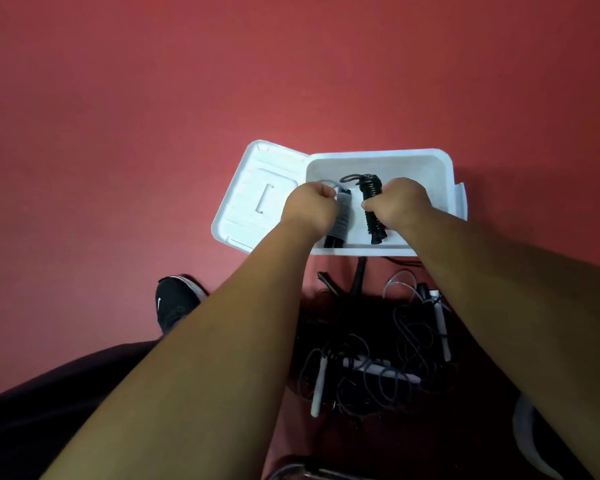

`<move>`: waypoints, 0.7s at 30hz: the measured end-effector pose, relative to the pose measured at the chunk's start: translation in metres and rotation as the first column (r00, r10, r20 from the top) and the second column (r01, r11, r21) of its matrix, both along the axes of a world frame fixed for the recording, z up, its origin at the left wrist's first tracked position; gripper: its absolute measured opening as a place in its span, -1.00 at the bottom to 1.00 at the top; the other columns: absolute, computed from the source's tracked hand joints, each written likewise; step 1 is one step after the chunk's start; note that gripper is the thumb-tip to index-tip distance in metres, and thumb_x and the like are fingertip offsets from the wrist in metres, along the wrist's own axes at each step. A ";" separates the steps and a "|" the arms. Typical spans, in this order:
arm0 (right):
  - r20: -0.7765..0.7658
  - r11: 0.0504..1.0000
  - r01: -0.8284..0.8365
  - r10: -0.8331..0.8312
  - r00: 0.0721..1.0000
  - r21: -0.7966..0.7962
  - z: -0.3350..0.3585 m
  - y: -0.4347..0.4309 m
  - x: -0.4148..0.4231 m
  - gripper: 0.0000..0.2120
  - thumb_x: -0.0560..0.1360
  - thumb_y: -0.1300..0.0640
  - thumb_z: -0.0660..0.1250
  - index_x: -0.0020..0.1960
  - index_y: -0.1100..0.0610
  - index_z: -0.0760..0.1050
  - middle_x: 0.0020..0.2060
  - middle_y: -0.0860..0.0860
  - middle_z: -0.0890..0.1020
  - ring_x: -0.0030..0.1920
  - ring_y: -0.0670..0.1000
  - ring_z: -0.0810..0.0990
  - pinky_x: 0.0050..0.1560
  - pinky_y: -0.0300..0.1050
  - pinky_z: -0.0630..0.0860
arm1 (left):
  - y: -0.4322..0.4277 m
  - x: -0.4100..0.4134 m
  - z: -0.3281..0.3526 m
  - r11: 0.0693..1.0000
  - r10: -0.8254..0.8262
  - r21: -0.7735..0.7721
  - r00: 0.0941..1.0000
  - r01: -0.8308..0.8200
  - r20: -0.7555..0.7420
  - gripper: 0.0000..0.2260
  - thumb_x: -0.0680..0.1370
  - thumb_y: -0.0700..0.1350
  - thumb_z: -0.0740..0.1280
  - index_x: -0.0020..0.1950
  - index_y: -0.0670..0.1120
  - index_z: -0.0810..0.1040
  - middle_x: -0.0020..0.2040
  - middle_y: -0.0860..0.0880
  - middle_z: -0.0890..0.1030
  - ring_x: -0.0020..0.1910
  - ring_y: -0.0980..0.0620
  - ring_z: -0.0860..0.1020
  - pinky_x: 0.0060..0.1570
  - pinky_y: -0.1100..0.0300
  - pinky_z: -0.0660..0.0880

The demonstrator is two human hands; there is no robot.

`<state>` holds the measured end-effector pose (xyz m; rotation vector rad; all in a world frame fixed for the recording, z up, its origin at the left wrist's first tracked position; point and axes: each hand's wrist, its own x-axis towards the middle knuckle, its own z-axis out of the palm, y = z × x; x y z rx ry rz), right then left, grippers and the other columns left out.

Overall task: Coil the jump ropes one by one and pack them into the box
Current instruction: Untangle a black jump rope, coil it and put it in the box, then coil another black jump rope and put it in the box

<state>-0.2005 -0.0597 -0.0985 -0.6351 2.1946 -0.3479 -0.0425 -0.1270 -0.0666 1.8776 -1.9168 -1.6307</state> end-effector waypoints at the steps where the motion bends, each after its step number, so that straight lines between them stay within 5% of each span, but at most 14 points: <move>1: -0.005 1.000 0.005 -0.005 1.000 0.013 -0.010 0.001 0.001 -0.77 0.50 0.04 0.53 -0.14 0.16 0.55 -0.19 0.13 0.67 -0.34 0.06 0.56 -0.42 -0.15 0.31 | 0.002 -0.001 -0.004 1.000 -0.016 -0.010 1.000 0.016 0.013 -0.87 0.55 -0.08 0.28 -0.10 0.03 0.62 0.01 -0.08 0.71 0.06 -0.12 0.69 0.19 -0.05 0.62; 8: -0.040 0.998 -0.050 0.052 0.998 0.044 -0.044 0.003 0.000 -0.73 0.52 0.11 0.42 -0.29 0.18 0.46 -0.33 0.08 0.58 -0.25 0.16 0.56 -0.41 -0.12 0.26 | 0.013 -0.011 -0.026 0.996 -0.065 -0.052 0.997 0.068 0.052 -0.81 0.63 -0.08 0.27 0.08 -0.05 0.67 0.02 -0.10 0.72 0.07 -0.14 0.65 0.20 -0.02 0.58; 13: 0.017 0.997 -0.077 0.076 0.997 0.018 -0.050 0.004 -0.006 -0.91 0.56 0.20 0.34 -0.04 0.14 0.63 -0.15 0.11 0.66 -0.15 0.14 0.62 -0.13 -0.07 0.61 | 0.016 -0.011 -0.022 0.998 -0.051 -0.034 0.998 0.052 0.027 -0.80 0.54 -0.07 0.26 0.01 -0.05 0.67 -0.03 -0.09 0.72 0.05 -0.14 0.68 0.19 -0.04 0.60; 16: 0.003 0.997 -0.073 0.073 0.997 0.020 -0.052 0.006 -0.010 -0.83 0.55 0.27 0.34 -0.22 0.21 0.53 -0.30 0.11 0.61 -0.28 0.14 0.58 -0.30 -0.14 0.47 | 0.016 -0.009 -0.015 1.000 0.026 0.013 0.999 -0.026 -0.020 -0.73 0.36 -0.01 0.21 -0.09 -0.01 0.65 -0.05 -0.07 0.73 0.01 -0.12 0.71 0.17 -0.04 0.64; 19: 0.019 0.998 -0.015 0.016 1.000 -0.059 -0.030 0.013 -0.009 -0.81 0.56 0.18 0.33 -0.04 0.28 0.65 -0.14 0.19 0.71 -0.11 0.26 0.67 -0.09 0.04 0.60 | 0.016 -0.002 -0.010 0.998 0.057 0.040 0.996 -0.054 -0.066 -0.76 0.33 -0.03 0.21 -0.15 -0.01 0.64 -0.04 -0.11 0.73 0.01 -0.18 0.72 0.15 -0.10 0.65; 21: 0.015 0.995 -0.008 0.009 1.000 -0.095 -0.007 0.023 -0.006 -0.83 0.57 0.19 0.33 -0.08 0.28 0.63 -0.17 0.20 0.68 -0.17 0.23 0.60 -0.17 -0.03 0.53 | 0.020 0.005 -0.003 0.996 0.087 0.030 0.993 -0.085 -0.080 -0.78 0.38 -0.08 0.21 -0.15 -0.01 0.64 -0.04 -0.10 0.73 -0.03 -0.16 0.72 0.10 -0.14 0.67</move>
